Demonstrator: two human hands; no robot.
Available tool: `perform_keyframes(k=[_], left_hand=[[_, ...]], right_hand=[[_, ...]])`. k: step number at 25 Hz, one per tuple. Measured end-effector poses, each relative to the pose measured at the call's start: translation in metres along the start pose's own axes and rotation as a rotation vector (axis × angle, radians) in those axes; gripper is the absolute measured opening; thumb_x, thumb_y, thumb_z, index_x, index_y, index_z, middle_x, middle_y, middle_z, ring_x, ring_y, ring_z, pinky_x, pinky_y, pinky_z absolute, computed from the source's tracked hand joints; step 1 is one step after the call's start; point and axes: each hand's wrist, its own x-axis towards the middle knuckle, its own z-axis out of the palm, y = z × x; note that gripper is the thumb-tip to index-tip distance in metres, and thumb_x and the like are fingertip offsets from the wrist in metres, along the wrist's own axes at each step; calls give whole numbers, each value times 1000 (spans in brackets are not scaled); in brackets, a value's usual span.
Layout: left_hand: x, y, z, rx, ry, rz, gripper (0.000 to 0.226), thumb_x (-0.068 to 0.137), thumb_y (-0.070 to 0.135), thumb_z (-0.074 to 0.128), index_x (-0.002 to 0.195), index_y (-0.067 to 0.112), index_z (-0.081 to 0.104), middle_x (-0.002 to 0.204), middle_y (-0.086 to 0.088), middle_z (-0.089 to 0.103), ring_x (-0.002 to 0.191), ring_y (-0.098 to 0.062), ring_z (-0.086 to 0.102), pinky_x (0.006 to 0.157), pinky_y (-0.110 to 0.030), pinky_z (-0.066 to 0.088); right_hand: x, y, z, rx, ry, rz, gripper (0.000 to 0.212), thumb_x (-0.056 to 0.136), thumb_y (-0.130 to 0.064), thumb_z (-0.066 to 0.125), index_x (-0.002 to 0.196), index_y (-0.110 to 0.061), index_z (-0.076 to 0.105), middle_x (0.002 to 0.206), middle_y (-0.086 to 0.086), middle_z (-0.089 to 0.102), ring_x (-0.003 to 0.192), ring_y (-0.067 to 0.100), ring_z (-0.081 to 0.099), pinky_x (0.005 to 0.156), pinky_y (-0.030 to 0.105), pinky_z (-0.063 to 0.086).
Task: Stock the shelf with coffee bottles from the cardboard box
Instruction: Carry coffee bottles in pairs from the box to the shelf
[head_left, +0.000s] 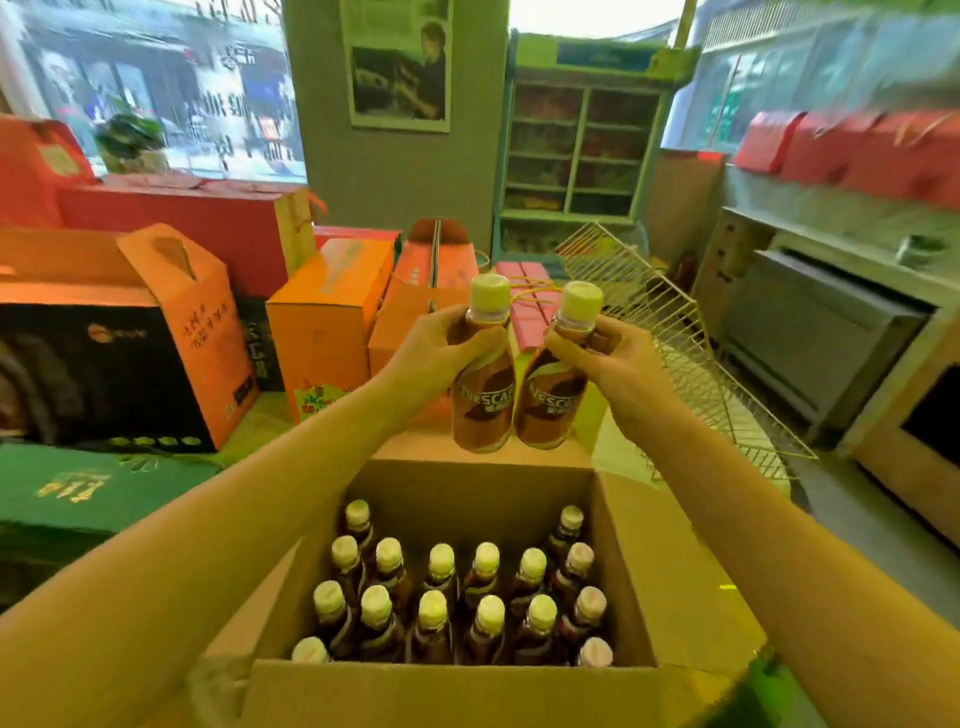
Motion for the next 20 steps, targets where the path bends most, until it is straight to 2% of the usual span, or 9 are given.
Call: perform_keyframes(k=[3, 5, 7, 10, 13, 16, 20], left_hand=[[-8, 32, 14, -11, -85, 69, 16, 90, 18, 56, 105, 22, 60, 100, 2, 66, 96, -10, 62, 86, -25, 48], [-13, 48, 24, -28, -152, 120, 13, 90, 18, 54, 100, 25, 60, 97, 4, 65, 92, -6, 62, 81, -20, 48], [-17, 62, 35, -44, -232, 168, 13, 91, 19, 54, 101, 22, 60, 98, 0, 66, 94, -10, 63, 82, -21, 50], [-29, 82, 48, -110, -356, 218, 10, 91, 19, 53, 96, 26, 59, 94, 2, 66, 88, -7, 63, 74, -19, 49], [-50, 100, 60, -156, -529, 290, 12, 92, 20, 53, 93, 30, 59, 94, 6, 66, 87, -3, 63, 72, -16, 48], [-88, 119, 80, -178, -746, 355, 11, 92, 23, 53, 100, 27, 60, 99, 2, 68, 92, -9, 65, 77, -22, 51], [-171, 151, 122, -266, -1018, 383, 10, 93, 22, 51, 98, 27, 57, 88, 10, 65, 81, 0, 62, 67, -18, 47]], right_hand=[[-22, -35, -16, -12, 90, -48, 18, 82, -4, 66, 100, -5, 65, 82, -1, 68, 66, -3, 66, 65, 12, 53], [-38, -55, -26, -39, 163, -54, 13, 84, -6, 65, 96, -8, 64, 81, -2, 67, 69, 0, 66, 67, 14, 54], [-59, -75, -36, -104, 251, -63, 10, 85, -8, 64, 94, -12, 64, 82, -3, 67, 72, 4, 65, 70, 17, 54], [-98, -101, -47, -220, 362, -67, 9, 86, -10, 63, 92, -16, 65, 82, -4, 68, 70, 0, 66, 67, 14, 53], [-155, -129, -47, -367, 516, -50, 9, 87, -13, 63, 96, -13, 66, 84, -2, 68, 73, 0, 64, 67, 10, 53], [-227, -153, -40, -450, 688, 5, 13, 87, -16, 63, 98, -11, 66, 86, 1, 68, 71, -1, 65, 64, 9, 51], [-345, -193, -27, -533, 953, 107, 15, 87, -18, 64, 101, -13, 65, 89, -1, 69, 77, 1, 64, 63, 6, 50]])
